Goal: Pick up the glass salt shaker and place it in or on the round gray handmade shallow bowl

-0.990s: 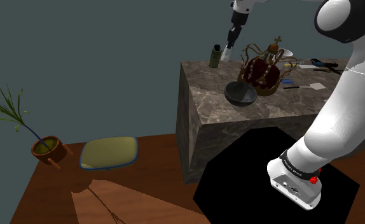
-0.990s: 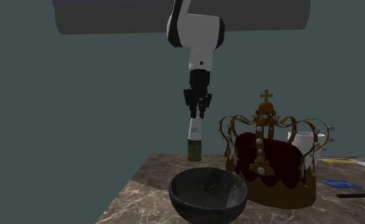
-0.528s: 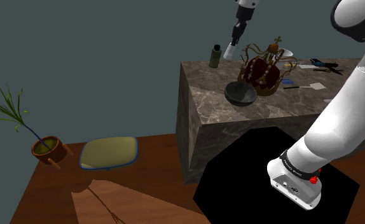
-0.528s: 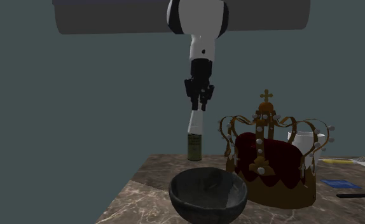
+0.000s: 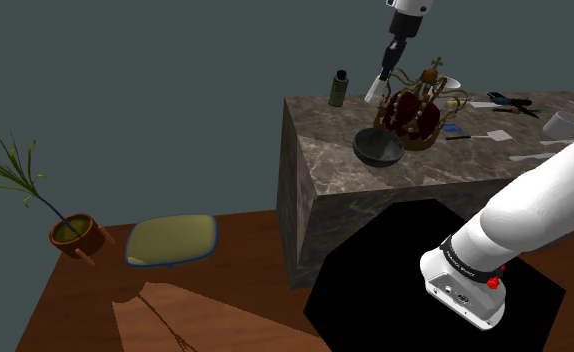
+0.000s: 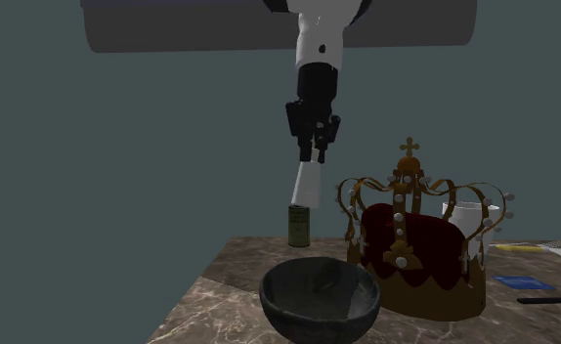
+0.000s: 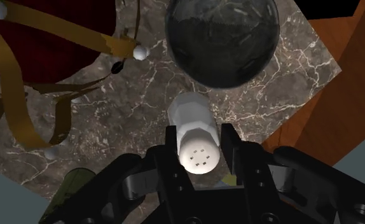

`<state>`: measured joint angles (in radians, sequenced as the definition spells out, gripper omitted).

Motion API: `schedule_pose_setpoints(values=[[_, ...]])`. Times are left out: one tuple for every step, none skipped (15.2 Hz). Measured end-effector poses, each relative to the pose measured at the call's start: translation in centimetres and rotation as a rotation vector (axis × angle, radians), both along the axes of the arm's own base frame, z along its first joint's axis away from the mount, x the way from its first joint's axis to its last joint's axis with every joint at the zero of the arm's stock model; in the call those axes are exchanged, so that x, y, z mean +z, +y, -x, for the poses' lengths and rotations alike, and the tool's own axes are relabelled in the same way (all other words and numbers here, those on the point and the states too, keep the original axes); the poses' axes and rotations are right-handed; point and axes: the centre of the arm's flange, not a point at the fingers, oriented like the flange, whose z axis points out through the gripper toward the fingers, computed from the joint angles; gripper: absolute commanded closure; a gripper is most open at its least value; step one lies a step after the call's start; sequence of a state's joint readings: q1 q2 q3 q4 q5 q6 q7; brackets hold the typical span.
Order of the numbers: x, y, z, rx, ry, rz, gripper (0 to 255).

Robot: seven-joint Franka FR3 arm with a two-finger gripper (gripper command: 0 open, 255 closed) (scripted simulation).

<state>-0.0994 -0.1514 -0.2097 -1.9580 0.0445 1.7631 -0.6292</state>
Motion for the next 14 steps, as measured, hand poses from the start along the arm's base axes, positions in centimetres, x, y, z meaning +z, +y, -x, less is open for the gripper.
schedule_pose_setpoints(values=[[0.4,0.5,1.2,0.0,0.001,0.0,255],[0.5,1.3,2.3,0.0,0.0,0.0,255],[0.6,2.1,3.5,0.0,0.001,0.0,255],[0.9,2.6,4.6,0.0,0.001,0.0,255],[1.3,2.9,5.8,0.0,0.001,0.0,255],[1.4,3.5,7.2,0.0,0.001,0.0,255],[1.5,4.0,8.5,0.0,0.001,0.0,255],[1.7,4.3,9.2,0.0,0.0,0.0,255],[1.6,4.5,9.7,0.0,0.0,0.001,255],[1.3,4.5,9.9,0.0,0.0,0.001,255],[0.8,4.5,10.0,0.0,0.001,0.001,255],[0.3,4.6,10.1,0.0,0.001,0.0,255],[-0.2,4.5,10.0,0.0,0.001,0.0,255],[-0.8,4.5,10.0,0.0,0.001,0.0,255]])
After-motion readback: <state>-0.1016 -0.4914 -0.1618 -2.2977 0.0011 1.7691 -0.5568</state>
